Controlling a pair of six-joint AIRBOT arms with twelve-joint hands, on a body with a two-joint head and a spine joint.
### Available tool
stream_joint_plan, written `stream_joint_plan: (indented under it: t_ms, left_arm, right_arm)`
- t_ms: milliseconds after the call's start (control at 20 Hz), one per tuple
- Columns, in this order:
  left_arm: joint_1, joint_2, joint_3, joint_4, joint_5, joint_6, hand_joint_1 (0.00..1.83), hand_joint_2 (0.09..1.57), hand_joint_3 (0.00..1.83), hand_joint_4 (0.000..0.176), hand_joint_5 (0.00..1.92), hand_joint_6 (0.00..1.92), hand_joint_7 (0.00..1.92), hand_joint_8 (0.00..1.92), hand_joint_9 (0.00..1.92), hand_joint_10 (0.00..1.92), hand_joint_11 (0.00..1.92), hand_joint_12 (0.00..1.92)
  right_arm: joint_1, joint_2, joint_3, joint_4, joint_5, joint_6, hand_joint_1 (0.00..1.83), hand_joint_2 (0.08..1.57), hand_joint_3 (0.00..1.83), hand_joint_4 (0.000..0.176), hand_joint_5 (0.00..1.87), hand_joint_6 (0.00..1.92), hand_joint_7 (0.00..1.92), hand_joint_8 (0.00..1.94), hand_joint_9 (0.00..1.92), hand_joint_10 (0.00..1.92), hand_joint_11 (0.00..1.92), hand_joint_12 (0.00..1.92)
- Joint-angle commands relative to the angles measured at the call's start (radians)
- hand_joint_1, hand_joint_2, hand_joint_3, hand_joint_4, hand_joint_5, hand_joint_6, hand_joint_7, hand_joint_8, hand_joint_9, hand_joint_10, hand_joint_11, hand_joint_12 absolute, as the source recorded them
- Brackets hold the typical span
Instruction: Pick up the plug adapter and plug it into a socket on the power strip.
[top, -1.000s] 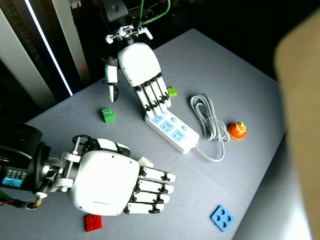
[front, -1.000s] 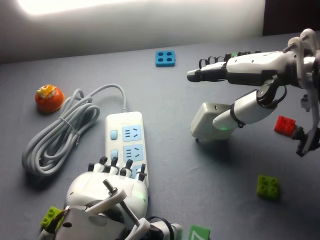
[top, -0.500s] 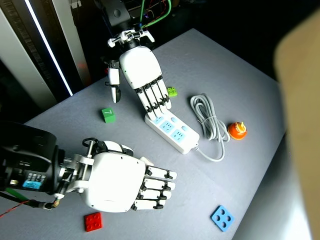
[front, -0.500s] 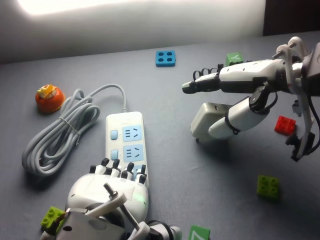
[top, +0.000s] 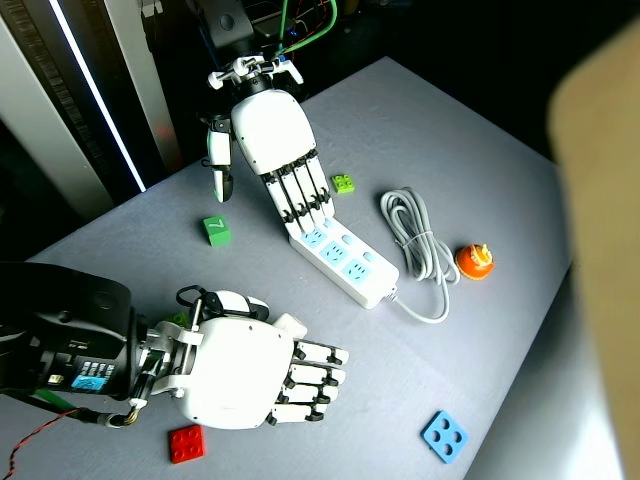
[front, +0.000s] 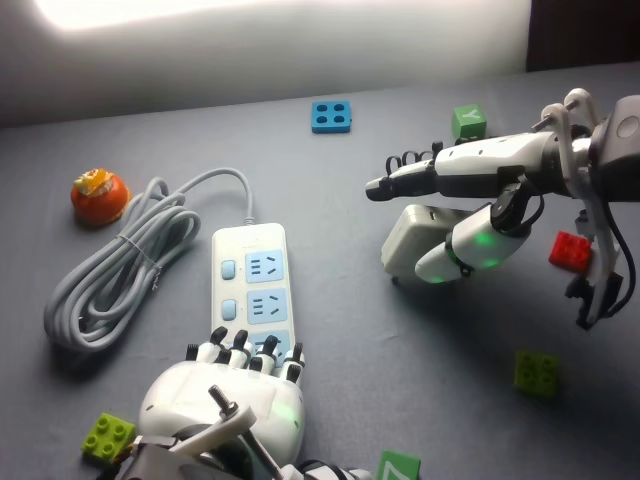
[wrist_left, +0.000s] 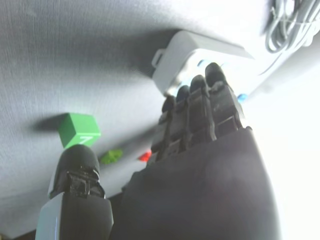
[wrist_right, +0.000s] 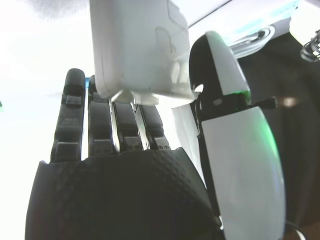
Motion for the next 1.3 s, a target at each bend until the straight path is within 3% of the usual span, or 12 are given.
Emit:
stream_joint_plan:
  t_ms: [0, 200, 400, 750, 850, 900, 1000, 1150, 1200, 1250]
  left_arm:
    - [-0.001, -0.001, -0.005, 0.065, -0.029, 0.003, 0.03, 1.20, 0.00, 0.000, 0.00, 0.00, 0.01, 0.00, 0.01, 0.00, 0.00, 0.23]
    - [0.006, -0.002, 0.003, 0.065, -0.016, -0.008, 0.04, 1.20, 0.00, 0.000, 0.00, 0.00, 0.00, 0.00, 0.00, 0.00, 0.00, 0.15]
    - [0.012, -0.003, 0.004, 0.065, -0.013, -0.008, 0.06, 1.20, 0.00, 0.000, 0.00, 0.00, 0.02, 0.00, 0.01, 0.00, 0.00, 0.19]
    - [0.015, -0.003, 0.001, 0.065, -0.013, -0.008, 0.06, 1.20, 0.00, 0.000, 0.00, 0.00, 0.00, 0.00, 0.01, 0.00, 0.00, 0.23]
    - [0.016, -0.003, 0.002, 0.065, -0.014, -0.008, 0.03, 1.21, 0.00, 0.000, 0.00, 0.00, 0.00, 0.00, 0.00, 0.00, 0.00, 0.21]
    - [0.018, -0.003, 0.002, 0.065, -0.015, -0.008, 0.05, 1.21, 0.00, 0.000, 0.00, 0.00, 0.01, 0.00, 0.02, 0.00, 0.00, 0.26]
    - [0.019, -0.002, 0.001, 0.065, -0.015, -0.008, 0.06, 1.21, 0.00, 0.000, 0.00, 0.00, 0.01, 0.00, 0.01, 0.00, 0.00, 0.25]
    - [0.018, -0.002, 0.001, 0.065, -0.018, -0.008, 0.05, 1.21, 0.00, 0.000, 0.00, 0.00, 0.02, 0.01, 0.02, 0.01, 0.00, 0.26]
    - [0.016, -0.002, 0.001, 0.065, -0.020, -0.008, 0.06, 1.21, 0.00, 0.000, 0.00, 0.00, 0.01, 0.00, 0.01, 0.00, 0.00, 0.22]
    - [0.016, -0.002, 0.001, 0.065, -0.021, -0.008, 0.03, 1.21, 0.00, 0.000, 0.00, 0.00, 0.01, 0.00, 0.01, 0.00, 0.00, 0.21]
  right_arm:
    - [0.001, 0.003, 0.006, 0.018, 0.045, 0.005, 0.95, 1.14, 0.00, 0.000, 0.13, 0.01, 0.09, 0.00, 0.11, 0.01, 0.00, 0.38]
    - [-0.009, -0.007, 0.011, 0.018, 0.054, 0.000, 0.90, 1.16, 0.00, 0.000, 0.10, 0.00, 0.07, 0.00, 0.08, 0.00, 0.00, 0.31]
    - [-0.007, -0.020, 0.020, 0.018, 0.071, 0.003, 0.90, 1.18, 0.01, 0.000, 0.16, 0.01, 0.13, 0.01, 0.14, 0.01, 0.00, 0.50]
    - [-0.014, -0.023, 0.023, 0.018, 0.072, 0.002, 0.95, 1.17, 0.01, 0.000, 0.26, 0.01, 0.22, 0.01, 0.21, 0.01, 0.00, 0.65]
    - [-0.016, -0.023, 0.023, 0.018, 0.072, 0.001, 1.00, 1.17, 0.00, 0.000, 0.42, 0.03, 0.32, 0.01, 0.32, 0.01, 0.00, 0.90]
    - [-0.017, -0.023, 0.023, 0.018, 0.073, 0.001, 1.01, 1.18, 0.00, 0.000, 0.42, 0.01, 0.33, 0.00, 0.33, 0.01, 0.00, 0.96]
    - [-0.021, -0.023, 0.023, 0.018, 0.078, -0.004, 1.04, 1.18, 0.00, 0.000, 0.66, 0.05, 0.45, 0.01, 0.44, 0.01, 0.08, 1.01]
    - [-0.023, -0.023, 0.025, 0.018, 0.082, -0.006, 1.09, 1.20, 0.00, 0.000, 0.76, 0.03, 0.57, 0.01, 0.54, 0.01, 0.15, 1.08]
    - [-0.024, -0.023, 0.025, 0.018, 0.082, -0.006, 1.09, 1.22, 0.03, 0.000, 0.75, 1.05, 0.66, 0.02, 0.62, 0.02, 0.24, 1.14]
    - [-0.025, -0.023, 0.025, 0.018, 0.081, -0.006, 1.08, 1.24, 0.01, 0.000, 0.72, 1.31, 0.71, 0.03, 0.69, 0.03, 0.30, 1.18]
